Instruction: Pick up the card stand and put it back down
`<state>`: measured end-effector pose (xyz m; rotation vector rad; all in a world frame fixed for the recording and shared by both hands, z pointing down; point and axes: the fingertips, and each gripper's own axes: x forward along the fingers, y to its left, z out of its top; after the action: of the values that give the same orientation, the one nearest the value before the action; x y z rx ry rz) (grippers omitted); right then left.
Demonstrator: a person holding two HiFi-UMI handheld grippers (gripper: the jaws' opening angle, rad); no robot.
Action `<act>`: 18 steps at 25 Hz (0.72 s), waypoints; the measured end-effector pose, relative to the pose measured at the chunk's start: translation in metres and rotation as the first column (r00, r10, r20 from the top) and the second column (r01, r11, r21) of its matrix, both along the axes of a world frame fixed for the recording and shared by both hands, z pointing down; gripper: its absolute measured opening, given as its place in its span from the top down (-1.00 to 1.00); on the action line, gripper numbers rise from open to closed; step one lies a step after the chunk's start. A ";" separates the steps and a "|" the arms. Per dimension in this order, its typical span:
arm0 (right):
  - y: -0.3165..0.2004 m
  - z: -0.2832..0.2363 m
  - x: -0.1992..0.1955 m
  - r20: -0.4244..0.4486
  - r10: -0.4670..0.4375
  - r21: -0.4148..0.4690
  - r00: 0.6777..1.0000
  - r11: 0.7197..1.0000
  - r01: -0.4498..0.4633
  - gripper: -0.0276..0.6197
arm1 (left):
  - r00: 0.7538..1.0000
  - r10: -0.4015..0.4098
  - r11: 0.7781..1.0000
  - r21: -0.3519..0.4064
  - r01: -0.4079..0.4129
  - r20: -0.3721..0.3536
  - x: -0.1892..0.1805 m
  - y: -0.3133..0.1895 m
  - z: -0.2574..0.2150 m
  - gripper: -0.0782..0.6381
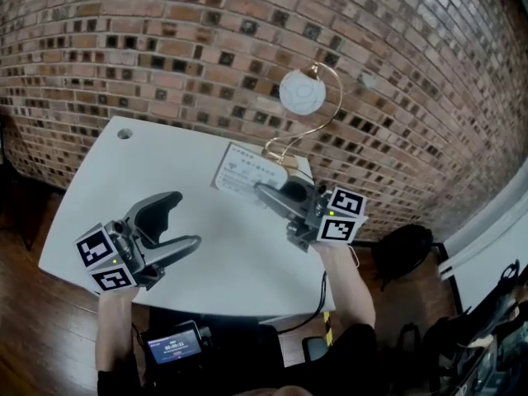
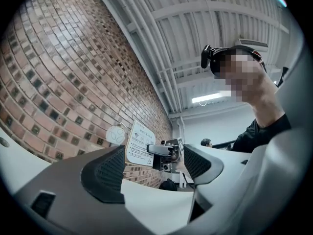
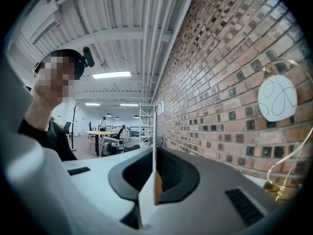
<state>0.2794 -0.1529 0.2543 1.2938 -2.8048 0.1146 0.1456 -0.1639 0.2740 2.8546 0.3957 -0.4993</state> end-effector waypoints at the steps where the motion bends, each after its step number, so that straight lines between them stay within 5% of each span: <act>1: -0.004 0.001 0.006 0.003 0.002 -0.005 1.000 1.000 -0.002 0.83 | 1.000 0.013 1.000 -0.006 -0.013 0.004 0.007 -0.003 -0.001 -0.26; 18: -0.069 0.002 0.075 0.040 0.014 -0.046 0.999 0.999 -0.012 0.83 | 0.984 0.162 0.985 0.046 -0.165 0.074 0.088 -0.056 -0.020 -0.26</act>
<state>0.3544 -0.2217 0.2559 1.3141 -2.8099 0.2064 0.2331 -0.2202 0.2541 2.8474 0.6328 -0.3629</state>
